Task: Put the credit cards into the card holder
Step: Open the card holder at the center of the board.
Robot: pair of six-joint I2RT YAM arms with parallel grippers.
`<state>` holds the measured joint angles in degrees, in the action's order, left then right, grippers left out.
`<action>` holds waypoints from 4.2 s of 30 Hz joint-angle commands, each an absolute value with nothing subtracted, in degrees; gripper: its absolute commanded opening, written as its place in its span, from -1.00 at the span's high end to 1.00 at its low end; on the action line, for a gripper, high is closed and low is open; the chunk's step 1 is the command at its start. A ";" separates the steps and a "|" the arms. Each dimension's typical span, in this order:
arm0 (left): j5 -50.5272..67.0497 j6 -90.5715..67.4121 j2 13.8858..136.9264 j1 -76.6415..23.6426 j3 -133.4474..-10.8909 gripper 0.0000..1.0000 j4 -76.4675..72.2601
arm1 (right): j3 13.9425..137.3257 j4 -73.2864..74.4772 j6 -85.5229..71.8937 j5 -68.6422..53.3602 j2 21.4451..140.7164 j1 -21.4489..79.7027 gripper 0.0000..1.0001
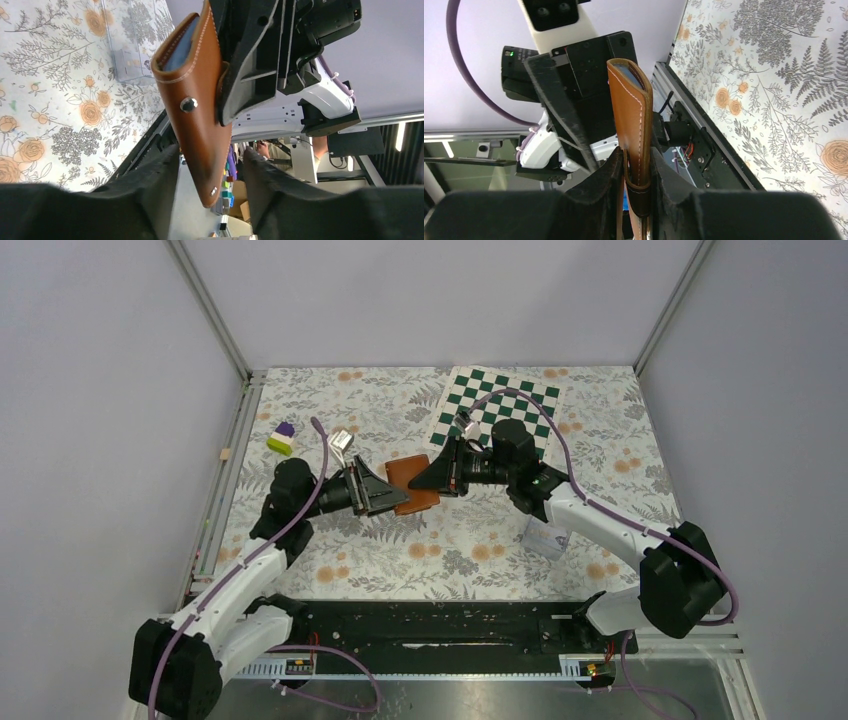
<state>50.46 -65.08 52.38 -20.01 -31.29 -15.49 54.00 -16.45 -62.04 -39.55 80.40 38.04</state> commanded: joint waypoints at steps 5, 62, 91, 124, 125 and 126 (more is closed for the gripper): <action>49.03 -68.26 55.12 -22.61 -31.77 0.83 -25.06 | 53.24 -22.33 -64.73 -43.02 79.64 38.04 0.92; 7.27 -47.03 56.02 -44.13 -53.97 1.00 36.91 | 83.36 42.36 -31.57 9.46 100.04 55.02 0.35; 10.83 -55.46 56.42 -44.17 -47.03 1.00 31.54 | 69.55 26.80 -30.52 -15.94 82.85 47.22 -0.68; 12.04 -55.53 54.88 -44.38 -45.37 1.00 31.31 | 70.26 25.33 -31.39 -15.68 91.23 49.19 0.50; 11.94 -55.55 54.77 -44.31 -45.38 1.00 31.29 | 70.35 25.86 -30.97 -15.36 91.19 49.14 0.48; 12.01 -55.57 54.70 -44.38 -45.35 1.00 31.29 | 70.59 26.38 -30.60 -15.21 91.27 49.13 0.46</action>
